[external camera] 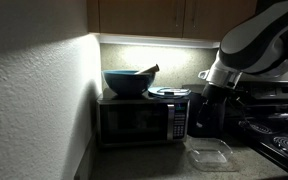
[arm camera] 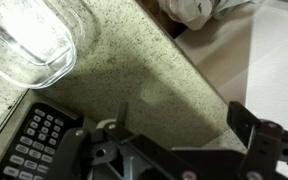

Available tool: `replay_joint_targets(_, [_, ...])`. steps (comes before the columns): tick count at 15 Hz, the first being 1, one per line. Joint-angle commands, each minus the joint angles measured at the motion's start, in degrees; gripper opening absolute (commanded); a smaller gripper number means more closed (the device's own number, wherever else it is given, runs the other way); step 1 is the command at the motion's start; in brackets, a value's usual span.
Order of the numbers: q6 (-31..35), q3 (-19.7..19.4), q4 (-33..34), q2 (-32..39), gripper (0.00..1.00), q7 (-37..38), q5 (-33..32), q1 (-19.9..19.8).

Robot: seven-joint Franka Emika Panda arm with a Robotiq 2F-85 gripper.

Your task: Fully open the microwave

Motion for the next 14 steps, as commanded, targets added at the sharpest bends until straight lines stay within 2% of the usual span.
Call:
replay_joint_targets(1, [-0.19, 1.1, 0.11, -0.01, 1.0, -0.15, 0.28, -1.19])
replay_joint_targets(3, [2.31, 0.9, -0.22, 0.26, 1.0, -1.53, 2.32, -0.67])
replay_joint_targets(5, [7.5, 0.18, -0.36, 1.46, 1.0, -6.02, 9.09, 1.18])
replay_joint_targets(7, [13.53, -0.05, 0.03, 3.07, 1.0, -12.0, 17.61, 3.07])
replay_joint_targets(9, [19.29, -3.13, 1.12, 4.12, 1.0, -18.46, 27.45, 8.3])
replay_joint_targets(10, [21.07, -2.37, 1.63, 5.08, 1.0, -21.76, 32.34, 8.39])
replay_joint_targets(11, [17.68, -1.52, 0.49, 3.45, 1.0, -15.85, 25.62, 6.3])
replay_joint_targets(12, [19.17, -1.76, 0.81, 4.02, 1.0, -18.07, 28.68, 7.31])
replay_joint_targets(14, [19.7, -1.86, 1.27, 4.68, 1.0, -18.78, 29.97, 7.79])
